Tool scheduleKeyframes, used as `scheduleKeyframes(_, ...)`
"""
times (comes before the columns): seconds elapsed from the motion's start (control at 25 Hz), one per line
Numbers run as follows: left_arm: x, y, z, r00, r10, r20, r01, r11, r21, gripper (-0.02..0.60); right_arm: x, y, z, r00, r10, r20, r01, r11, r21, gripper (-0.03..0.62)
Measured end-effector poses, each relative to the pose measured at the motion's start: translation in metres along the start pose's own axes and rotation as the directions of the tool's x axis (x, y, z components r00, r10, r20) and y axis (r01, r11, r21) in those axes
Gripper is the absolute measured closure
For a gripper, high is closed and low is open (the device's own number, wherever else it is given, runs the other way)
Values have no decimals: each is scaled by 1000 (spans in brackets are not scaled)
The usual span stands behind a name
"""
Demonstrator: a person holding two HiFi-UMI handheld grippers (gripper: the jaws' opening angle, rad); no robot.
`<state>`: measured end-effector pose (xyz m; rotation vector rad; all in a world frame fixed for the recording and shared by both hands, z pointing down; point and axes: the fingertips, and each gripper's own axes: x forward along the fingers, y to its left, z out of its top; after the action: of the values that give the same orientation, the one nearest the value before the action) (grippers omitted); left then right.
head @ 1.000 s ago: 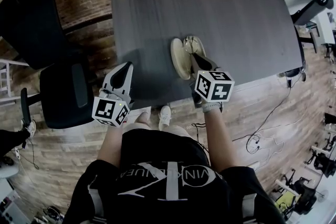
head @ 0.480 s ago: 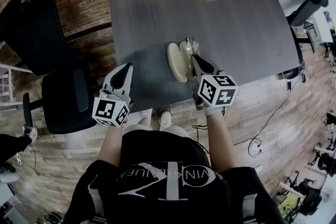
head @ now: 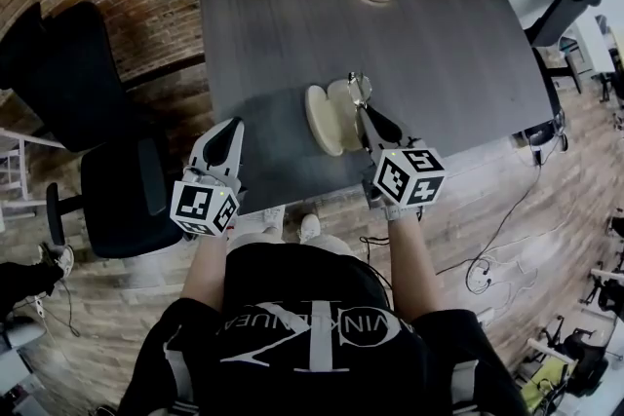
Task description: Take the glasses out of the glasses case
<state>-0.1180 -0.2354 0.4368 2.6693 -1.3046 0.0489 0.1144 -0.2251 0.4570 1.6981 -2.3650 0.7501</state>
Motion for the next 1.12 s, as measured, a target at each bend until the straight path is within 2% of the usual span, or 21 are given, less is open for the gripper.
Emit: scheduleKeyframes(1.12,6,-9,37,998,-17,62,13,998,57,566,-41,-8,40,989,-9,148,15,999,-36,559)
